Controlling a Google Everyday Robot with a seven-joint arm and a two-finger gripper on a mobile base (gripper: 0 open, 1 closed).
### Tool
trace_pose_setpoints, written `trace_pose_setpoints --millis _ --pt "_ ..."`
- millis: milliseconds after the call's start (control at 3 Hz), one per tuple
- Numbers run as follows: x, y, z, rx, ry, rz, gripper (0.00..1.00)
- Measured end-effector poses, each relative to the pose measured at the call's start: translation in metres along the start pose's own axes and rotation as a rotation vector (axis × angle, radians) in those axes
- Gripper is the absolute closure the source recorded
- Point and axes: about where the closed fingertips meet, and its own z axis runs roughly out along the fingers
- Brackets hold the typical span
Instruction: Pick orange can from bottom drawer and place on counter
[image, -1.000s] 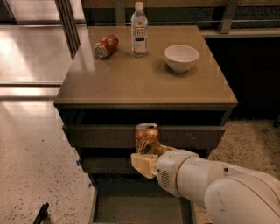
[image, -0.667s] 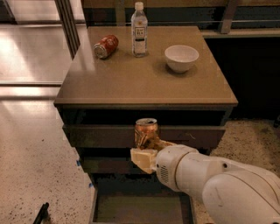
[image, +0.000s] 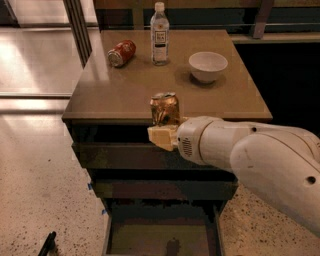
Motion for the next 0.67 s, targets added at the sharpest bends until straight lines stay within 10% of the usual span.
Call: trace_pose_setpoints --millis 667 --pt "-0.077 -0.019 0.034 0.010 -0.032 -0.092 1.00"
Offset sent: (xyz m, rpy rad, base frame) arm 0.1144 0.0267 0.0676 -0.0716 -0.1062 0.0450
